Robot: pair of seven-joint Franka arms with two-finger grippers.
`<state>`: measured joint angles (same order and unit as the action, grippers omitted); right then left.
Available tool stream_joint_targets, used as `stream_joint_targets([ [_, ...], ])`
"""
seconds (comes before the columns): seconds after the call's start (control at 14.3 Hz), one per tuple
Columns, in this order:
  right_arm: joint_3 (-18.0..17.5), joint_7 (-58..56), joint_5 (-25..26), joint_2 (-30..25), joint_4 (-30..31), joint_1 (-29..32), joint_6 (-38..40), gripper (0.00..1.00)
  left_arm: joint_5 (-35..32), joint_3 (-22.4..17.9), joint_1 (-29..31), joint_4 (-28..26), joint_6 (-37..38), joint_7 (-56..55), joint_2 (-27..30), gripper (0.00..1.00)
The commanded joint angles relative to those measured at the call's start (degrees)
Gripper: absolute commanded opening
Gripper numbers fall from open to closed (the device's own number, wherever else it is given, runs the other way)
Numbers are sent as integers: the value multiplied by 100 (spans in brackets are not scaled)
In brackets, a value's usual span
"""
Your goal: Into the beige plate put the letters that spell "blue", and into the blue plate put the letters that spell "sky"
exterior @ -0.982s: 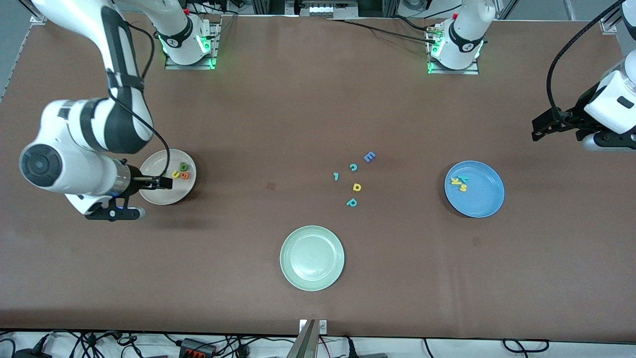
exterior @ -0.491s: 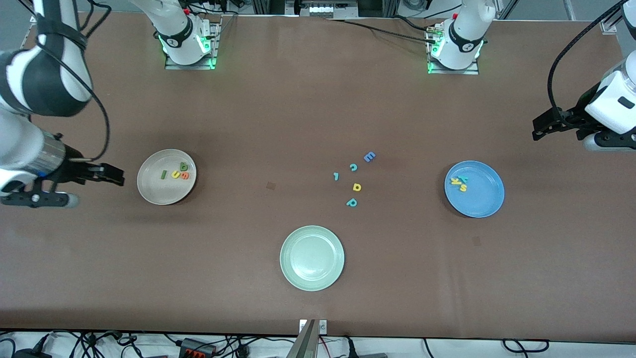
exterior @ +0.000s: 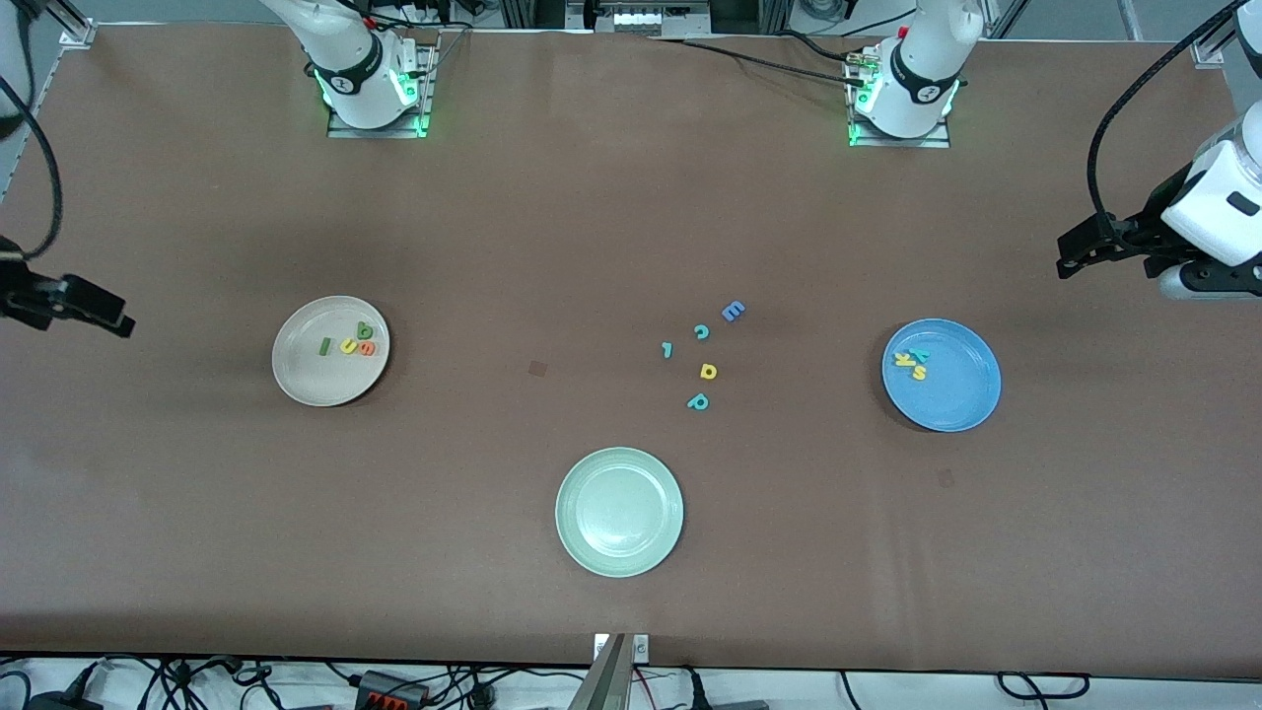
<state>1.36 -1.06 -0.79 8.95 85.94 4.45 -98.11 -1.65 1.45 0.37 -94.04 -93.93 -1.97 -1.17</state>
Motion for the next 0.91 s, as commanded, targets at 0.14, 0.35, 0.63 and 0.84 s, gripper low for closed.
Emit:
stream_joint_targets([
  [0.14,-180,-52,105,-43,-376,118,390,100,24,5,25,175,129,12,-68,100],
  [0.35,92,-44,97,-69,-385,-119,407,100,24,5,25,175,129,12,-68,100],
  [0.63,66,-8,149,-376,26,-155,390,100,24,5,25,175,129,12,-68,100],
  [0.84,66,9,184,-727,606,-155,206,100,24,5,25,175,129,12,-68,100],
])
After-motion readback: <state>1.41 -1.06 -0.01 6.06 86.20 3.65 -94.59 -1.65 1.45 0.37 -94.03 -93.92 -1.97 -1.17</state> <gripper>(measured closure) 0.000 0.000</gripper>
